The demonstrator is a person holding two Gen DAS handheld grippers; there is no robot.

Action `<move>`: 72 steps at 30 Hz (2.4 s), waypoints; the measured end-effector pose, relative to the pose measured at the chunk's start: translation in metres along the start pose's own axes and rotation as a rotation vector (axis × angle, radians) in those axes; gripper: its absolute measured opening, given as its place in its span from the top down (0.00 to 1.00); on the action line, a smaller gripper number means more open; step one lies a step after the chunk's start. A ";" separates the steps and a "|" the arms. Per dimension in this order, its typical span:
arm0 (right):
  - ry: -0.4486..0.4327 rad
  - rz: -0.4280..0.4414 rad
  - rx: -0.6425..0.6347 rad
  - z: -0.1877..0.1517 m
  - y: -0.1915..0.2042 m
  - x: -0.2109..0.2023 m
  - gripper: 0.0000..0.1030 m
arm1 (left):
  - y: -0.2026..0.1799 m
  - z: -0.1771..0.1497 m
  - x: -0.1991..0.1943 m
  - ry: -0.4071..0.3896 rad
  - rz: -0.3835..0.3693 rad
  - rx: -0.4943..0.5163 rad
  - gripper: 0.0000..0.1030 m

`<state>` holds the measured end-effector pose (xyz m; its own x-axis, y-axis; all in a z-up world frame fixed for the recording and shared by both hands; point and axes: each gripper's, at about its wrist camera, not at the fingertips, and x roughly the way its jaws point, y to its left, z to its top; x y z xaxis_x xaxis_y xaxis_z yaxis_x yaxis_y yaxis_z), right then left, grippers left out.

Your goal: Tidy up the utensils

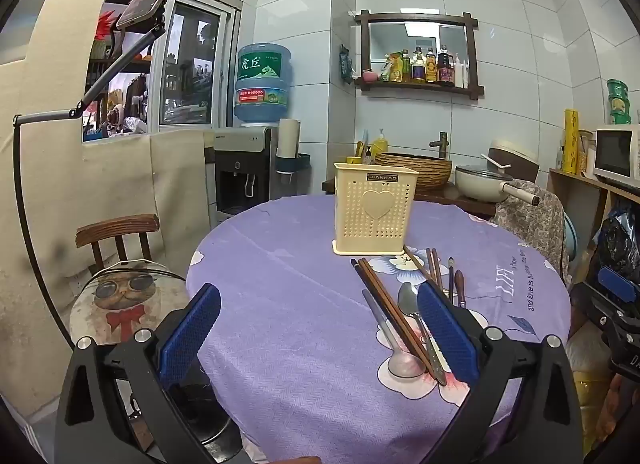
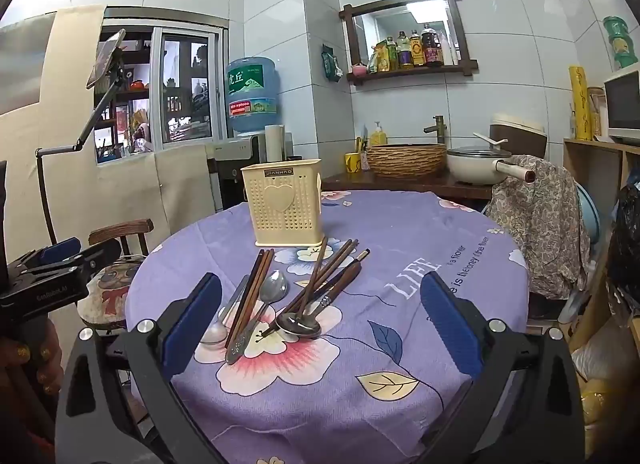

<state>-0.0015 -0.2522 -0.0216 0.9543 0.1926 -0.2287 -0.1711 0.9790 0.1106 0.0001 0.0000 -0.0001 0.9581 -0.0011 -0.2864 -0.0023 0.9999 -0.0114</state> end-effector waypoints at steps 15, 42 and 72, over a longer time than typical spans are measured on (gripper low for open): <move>0.014 0.000 -0.010 -0.002 0.000 0.005 0.05 | 0.001 0.001 0.001 0.015 -0.006 -0.013 0.06; 0.021 0.003 -0.001 -0.006 0.005 0.006 0.05 | 0.001 -0.008 0.007 0.023 -0.007 -0.014 0.06; 0.036 0.007 0.001 -0.011 0.005 0.010 0.05 | 0.001 -0.008 0.010 0.028 -0.007 -0.016 0.06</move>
<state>0.0040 -0.2444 -0.0341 0.9436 0.2018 -0.2625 -0.1776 0.9776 0.1130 0.0073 0.0009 -0.0102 0.9497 -0.0084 -0.3131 -0.0005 0.9996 -0.0285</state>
